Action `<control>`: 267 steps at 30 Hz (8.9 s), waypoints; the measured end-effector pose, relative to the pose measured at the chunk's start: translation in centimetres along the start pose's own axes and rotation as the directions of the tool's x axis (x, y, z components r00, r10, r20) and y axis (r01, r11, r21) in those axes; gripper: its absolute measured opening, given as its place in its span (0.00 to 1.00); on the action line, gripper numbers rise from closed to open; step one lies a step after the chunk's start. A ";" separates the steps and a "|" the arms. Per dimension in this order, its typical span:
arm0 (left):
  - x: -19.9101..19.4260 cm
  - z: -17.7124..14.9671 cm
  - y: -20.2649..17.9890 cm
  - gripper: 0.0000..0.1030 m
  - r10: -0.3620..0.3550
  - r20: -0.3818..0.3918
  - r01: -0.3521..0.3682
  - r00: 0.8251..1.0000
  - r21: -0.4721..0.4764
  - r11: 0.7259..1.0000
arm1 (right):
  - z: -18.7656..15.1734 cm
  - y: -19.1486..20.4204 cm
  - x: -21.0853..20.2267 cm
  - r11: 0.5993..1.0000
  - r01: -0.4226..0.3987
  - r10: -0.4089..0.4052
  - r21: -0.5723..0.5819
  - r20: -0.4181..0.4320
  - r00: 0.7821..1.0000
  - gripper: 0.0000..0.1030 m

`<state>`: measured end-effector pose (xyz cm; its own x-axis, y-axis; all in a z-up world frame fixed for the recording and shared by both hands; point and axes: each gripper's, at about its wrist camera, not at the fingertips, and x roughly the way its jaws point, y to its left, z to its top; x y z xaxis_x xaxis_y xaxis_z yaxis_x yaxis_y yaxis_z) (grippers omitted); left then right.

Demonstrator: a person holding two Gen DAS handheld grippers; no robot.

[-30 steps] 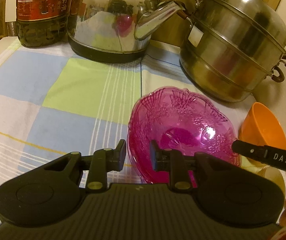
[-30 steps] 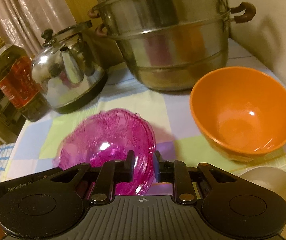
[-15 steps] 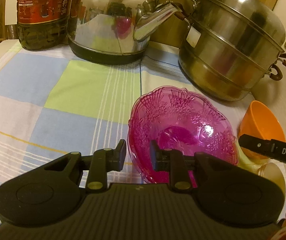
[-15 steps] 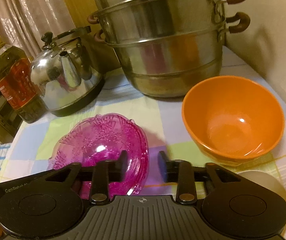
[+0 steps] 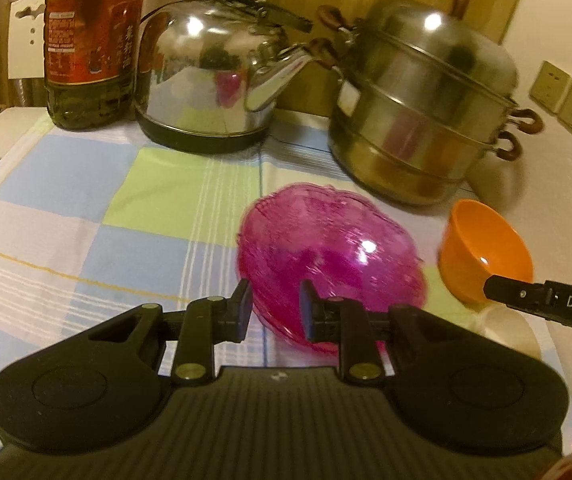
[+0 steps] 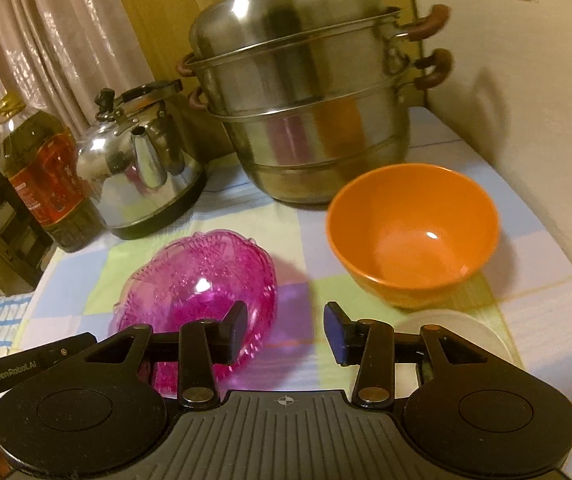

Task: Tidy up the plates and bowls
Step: 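Open both grippers and withdraw them from the pink bowl stack, then move both grippers to the white bowl stack rim and close them, then lift the white bowl stack with both grippers and carry it over the orange bowl, then lower the white bowls into the orange bowl and open both grippers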

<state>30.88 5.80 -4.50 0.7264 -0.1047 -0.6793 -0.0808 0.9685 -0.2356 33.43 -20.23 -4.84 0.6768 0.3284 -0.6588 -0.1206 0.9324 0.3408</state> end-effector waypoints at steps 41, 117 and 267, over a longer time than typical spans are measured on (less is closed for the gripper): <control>-7.1 -9.0 -12.7 0.32 -0.154 -0.111 0.170 0.982 0.149 0.974 | -9.4 -7.8 -14.0 0.991 0.107 -0.111 0.084 0.038 0.993 0.44; 5.5 -3.7 -13.5 0.11 -0.264 -0.244 0.255 0.933 -0.070 0.964 | -1.2 -11.2 -2.7 0.994 0.038 -0.025 0.105 -0.129 0.991 0.15; 12.6 4.0 -16.3 0.17 -0.362 -0.093 0.355 0.927 -0.084 0.931 | 5.3 -13.9 4.4 0.957 -0.106 0.111 0.271 -0.003 0.994 0.20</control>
<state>44.09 -10.40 -6.49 0.6396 -0.4688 -0.6092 0.1250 0.8454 -0.5193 41.95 -32.56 -8.92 0.6569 0.4305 -0.6190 0.0097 0.8161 0.5778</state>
